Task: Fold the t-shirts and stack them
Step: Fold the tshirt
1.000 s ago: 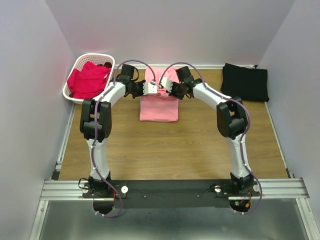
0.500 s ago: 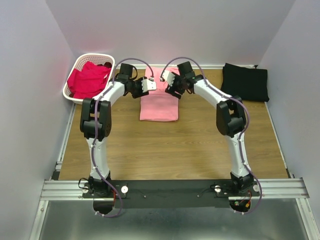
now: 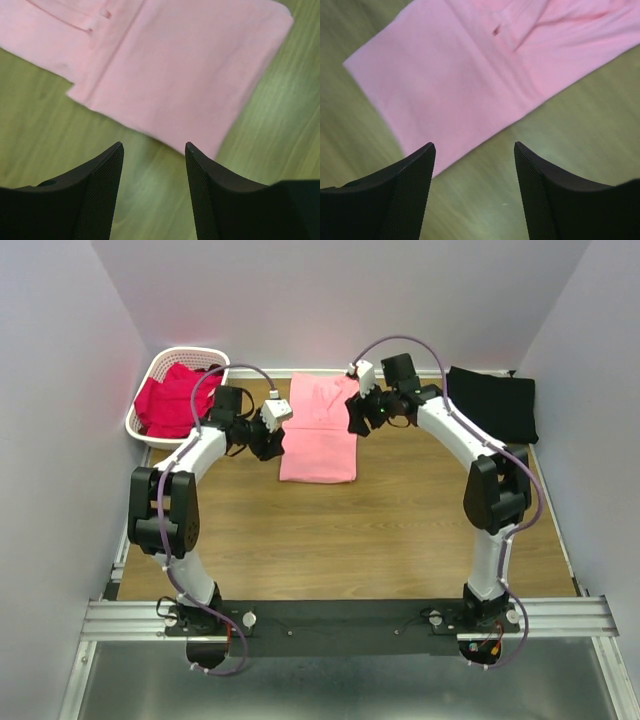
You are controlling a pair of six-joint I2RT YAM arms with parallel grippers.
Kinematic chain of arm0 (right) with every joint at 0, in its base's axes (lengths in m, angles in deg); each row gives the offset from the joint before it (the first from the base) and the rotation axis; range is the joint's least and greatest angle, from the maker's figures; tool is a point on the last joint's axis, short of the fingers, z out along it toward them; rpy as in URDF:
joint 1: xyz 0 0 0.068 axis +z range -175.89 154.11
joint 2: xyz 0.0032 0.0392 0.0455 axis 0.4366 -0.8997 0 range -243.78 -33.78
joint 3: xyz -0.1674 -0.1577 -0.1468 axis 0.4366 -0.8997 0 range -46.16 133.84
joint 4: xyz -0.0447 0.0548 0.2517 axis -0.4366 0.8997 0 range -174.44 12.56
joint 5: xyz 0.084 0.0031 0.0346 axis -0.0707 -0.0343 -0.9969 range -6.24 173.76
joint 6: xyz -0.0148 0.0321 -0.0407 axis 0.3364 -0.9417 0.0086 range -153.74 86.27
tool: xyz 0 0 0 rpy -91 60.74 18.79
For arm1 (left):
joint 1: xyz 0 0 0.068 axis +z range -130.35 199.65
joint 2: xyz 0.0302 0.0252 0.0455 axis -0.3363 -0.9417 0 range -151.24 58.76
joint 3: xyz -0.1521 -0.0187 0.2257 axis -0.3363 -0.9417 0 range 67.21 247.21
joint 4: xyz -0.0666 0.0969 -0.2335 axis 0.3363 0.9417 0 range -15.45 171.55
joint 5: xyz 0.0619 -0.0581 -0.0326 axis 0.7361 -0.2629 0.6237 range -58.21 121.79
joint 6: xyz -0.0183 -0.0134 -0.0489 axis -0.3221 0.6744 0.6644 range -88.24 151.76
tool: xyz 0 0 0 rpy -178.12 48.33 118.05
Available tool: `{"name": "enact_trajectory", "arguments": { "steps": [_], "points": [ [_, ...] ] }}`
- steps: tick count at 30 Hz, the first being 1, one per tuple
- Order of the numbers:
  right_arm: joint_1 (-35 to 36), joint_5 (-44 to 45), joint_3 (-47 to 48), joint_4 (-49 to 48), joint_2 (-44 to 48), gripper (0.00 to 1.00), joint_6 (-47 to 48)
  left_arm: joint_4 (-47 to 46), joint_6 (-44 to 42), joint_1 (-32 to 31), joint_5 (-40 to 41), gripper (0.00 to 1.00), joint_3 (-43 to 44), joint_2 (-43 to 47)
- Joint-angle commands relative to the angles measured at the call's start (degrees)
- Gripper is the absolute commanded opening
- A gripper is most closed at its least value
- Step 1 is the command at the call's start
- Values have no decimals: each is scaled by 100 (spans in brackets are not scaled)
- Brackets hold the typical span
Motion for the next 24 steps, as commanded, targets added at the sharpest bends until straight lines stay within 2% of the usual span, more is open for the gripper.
{"name": "enact_trajectory", "arguments": {
  "steps": [1,7,17,20,24],
  "points": [
    [22,-757,-528,526,-270,70,-1333,-429,1639,-14,-294,60,-599,-89],
    [-22,-977,-951,500,-577,68,-1932,-640,2366,12,-400,60,-830,-370],
    [-110,-1311,-1478,394,-719,69,-2407,-790,2709,118,-576,55,-1049,-845],
    [-110,-1513,-1558,368,-754,64,-2459,-807,2727,197,-655,54,-1093,-907],
    [-110,-1716,-1619,298,-798,52,-2521,-790,2718,294,-918,49,-1128,-942]
  ]
}}
